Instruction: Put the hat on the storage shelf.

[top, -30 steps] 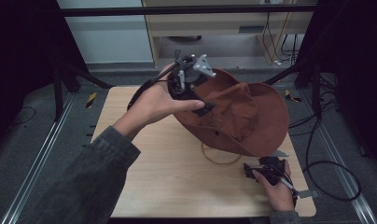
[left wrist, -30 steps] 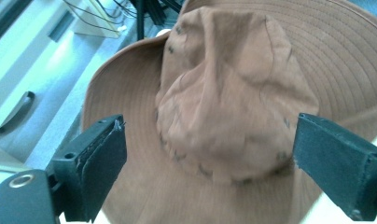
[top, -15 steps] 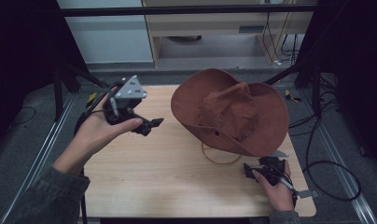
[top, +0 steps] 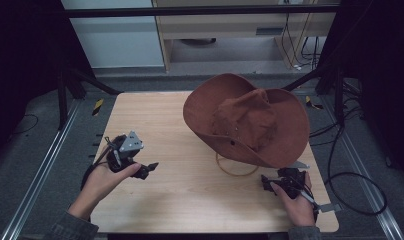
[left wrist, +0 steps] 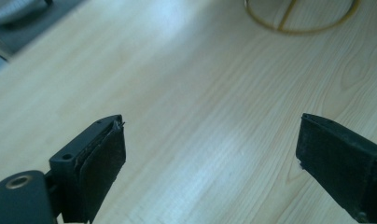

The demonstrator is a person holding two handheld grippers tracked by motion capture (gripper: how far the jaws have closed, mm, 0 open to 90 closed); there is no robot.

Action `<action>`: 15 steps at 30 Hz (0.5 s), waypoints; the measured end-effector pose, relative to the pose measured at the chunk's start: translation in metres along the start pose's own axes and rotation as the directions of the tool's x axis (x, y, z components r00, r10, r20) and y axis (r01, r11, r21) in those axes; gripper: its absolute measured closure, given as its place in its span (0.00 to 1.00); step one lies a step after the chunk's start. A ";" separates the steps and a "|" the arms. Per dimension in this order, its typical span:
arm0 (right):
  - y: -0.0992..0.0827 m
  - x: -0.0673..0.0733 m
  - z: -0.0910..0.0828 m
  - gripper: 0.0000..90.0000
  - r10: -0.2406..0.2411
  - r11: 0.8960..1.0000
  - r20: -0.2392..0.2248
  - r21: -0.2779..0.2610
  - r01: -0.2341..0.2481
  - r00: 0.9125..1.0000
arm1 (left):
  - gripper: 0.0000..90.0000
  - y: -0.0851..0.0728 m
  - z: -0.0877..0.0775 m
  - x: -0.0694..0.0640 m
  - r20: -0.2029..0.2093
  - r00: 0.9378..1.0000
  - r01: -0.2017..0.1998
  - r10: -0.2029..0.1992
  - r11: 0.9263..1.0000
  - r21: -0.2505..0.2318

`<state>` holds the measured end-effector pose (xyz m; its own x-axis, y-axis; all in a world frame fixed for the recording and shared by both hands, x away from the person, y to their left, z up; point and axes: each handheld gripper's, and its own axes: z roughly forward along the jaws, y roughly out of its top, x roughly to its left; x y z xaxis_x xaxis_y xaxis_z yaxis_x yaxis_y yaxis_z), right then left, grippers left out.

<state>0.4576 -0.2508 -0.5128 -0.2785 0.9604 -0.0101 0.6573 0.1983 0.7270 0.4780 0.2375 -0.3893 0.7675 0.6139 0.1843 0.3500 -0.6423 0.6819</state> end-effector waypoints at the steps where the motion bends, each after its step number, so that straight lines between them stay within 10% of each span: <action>1: 0.000 0.000 0.000 0.01 -0.001 1.000 0.002 0.000 0.001 1.000 | 0.09 -0.007 0.007 0.000 0.003 1.000 0.007 -0.007 1.000 0.009; 15: 0.000 0.000 0.000 0.01 0.001 1.000 0.004 0.000 -0.001 1.000 | 0.08 -0.078 0.058 0.007 0.003 0.987 0.162 -0.162 0.985 0.054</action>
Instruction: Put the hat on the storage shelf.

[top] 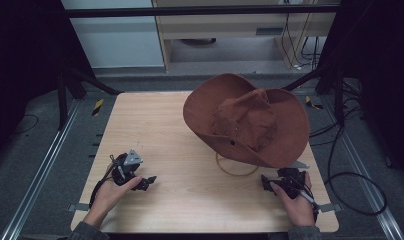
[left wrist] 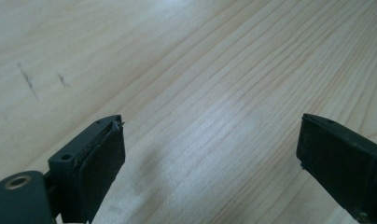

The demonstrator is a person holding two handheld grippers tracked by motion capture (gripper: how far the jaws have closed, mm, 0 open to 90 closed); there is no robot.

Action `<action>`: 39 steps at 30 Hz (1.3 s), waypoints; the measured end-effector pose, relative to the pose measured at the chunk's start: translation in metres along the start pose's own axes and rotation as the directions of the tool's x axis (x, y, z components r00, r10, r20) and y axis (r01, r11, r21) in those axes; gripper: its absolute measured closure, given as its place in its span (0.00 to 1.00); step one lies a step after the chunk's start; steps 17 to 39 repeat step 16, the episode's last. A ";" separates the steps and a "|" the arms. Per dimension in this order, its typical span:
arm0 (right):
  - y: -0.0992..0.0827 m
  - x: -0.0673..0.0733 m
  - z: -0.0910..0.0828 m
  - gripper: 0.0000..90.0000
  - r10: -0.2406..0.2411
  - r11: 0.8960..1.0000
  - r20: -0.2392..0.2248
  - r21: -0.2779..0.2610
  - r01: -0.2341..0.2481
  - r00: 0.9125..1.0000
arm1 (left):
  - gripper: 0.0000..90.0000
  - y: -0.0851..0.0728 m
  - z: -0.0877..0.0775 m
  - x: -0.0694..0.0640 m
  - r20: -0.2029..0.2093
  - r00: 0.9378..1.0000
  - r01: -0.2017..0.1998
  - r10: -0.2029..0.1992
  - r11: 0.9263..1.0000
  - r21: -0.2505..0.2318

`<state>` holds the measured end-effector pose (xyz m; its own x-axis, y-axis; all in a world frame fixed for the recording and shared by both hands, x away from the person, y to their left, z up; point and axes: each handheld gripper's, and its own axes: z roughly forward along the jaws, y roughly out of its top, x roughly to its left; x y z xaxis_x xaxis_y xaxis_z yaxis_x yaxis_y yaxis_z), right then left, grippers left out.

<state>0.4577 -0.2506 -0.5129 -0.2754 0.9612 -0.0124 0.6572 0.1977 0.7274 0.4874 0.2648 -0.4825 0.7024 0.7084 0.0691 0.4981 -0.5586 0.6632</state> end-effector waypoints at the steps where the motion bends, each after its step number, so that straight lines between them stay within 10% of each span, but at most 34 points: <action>1: 0.000 0.000 0.000 0.01 0.000 1.000 0.000 0.000 0.000 1.000 | 0.08 -0.003 0.002 0.001 0.001 1.000 0.006 -0.006 1.000 0.007; 39: 0.000 0.000 0.000 0.01 0.000 1.000 0.001 0.000 0.000 1.000 | 0.00 -0.020 0.015 0.003 0.012 0.998 0.059 -0.059 0.998 -0.037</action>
